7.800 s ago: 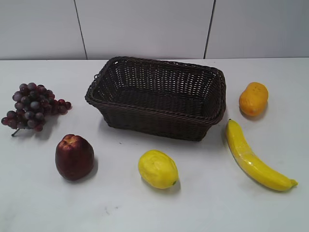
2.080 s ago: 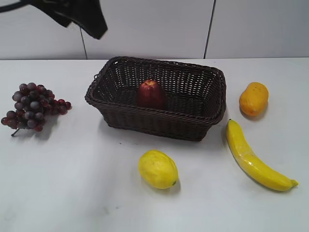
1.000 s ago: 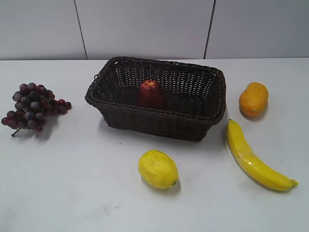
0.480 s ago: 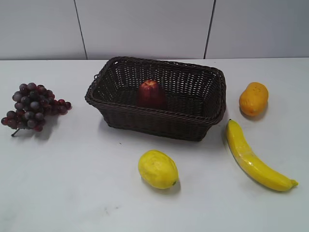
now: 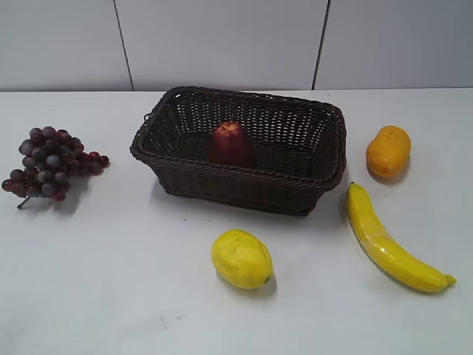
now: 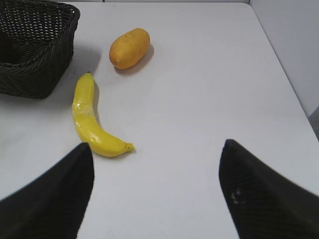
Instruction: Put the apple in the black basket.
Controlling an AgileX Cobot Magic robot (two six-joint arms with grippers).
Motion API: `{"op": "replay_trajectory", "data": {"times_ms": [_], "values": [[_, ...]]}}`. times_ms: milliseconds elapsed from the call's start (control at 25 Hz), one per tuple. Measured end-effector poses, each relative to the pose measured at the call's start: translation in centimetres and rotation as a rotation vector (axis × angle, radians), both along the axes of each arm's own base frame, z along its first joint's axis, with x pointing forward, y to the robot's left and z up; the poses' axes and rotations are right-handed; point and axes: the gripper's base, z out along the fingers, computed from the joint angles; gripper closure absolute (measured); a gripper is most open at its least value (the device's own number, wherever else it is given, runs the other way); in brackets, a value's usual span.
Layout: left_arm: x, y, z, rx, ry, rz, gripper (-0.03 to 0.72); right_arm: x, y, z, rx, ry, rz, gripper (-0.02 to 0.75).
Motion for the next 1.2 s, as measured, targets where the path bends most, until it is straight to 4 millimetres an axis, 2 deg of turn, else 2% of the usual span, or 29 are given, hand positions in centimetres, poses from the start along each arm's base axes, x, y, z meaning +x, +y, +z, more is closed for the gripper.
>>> {"op": "replay_trajectory", "data": {"times_ms": [360, 720, 1200], "values": [[-0.5, 0.1, 0.1, -0.011, -0.037, 0.032, 0.145, 0.0, 0.0, 0.0, 0.000, 0.000, 0.000, 0.150], [-3.7, 0.5, 0.4, -0.034, -0.267, 0.156, 0.167, 0.0, 0.0, 0.0, 0.000, 0.000, 0.000, 0.150], [-3.8, 0.5, 0.4, -0.037, -0.272, 0.158, 0.258, 0.0, 0.0, 0.0, 0.000, 0.000, 0.000, 0.150]]}}
